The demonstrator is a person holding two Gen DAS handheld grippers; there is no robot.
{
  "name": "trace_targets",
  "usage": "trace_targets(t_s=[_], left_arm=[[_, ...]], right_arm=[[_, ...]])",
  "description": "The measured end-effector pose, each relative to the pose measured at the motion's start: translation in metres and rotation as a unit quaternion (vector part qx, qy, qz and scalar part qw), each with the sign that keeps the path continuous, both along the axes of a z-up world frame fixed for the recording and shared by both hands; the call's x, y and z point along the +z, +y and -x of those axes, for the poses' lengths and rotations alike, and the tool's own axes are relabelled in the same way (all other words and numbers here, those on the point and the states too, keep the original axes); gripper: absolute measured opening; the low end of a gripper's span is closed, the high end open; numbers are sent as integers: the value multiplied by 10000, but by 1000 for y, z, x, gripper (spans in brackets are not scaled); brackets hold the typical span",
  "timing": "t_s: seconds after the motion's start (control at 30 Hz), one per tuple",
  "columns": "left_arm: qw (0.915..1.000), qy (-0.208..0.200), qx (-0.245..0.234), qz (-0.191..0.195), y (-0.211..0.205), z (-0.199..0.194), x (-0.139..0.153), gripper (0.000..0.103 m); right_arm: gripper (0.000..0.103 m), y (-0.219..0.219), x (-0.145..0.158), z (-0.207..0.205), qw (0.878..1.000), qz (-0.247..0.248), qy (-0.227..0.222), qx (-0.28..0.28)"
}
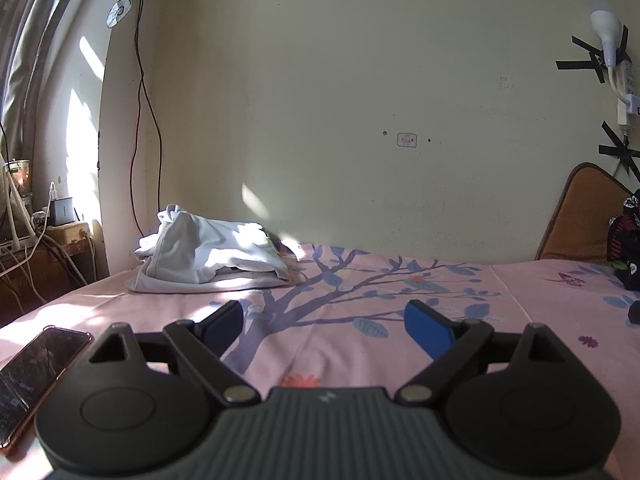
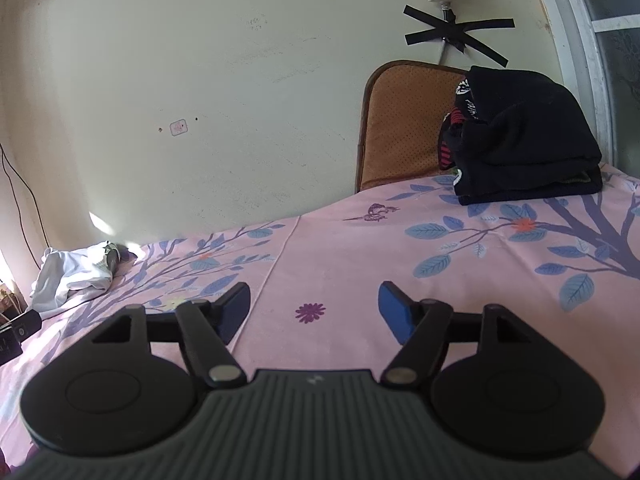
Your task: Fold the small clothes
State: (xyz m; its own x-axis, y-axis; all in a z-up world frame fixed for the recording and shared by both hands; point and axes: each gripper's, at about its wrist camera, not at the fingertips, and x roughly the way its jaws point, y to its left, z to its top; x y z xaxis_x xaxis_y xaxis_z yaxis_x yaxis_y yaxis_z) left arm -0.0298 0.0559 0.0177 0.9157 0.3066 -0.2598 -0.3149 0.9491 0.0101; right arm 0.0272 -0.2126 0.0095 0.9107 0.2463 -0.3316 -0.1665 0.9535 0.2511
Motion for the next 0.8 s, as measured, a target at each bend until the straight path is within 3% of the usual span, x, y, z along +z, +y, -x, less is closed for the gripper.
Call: trace_targets(t_s=[0.37, 0.6, 0.8], left_arm=[[9992, 339, 122, 156, 6, -8, -4, 94], [9980, 605, 86, 143, 5, -15, -6, 93], [9981, 591, 144, 134, 5, -14, -6, 94]], right_arm=[[75, 2, 2, 1, 9985, -57, -12, 553], [75, 16, 0, -6, 9946, 272, 288, 962], [75, 26, -2, -5, 9885, 532, 365, 1369]])
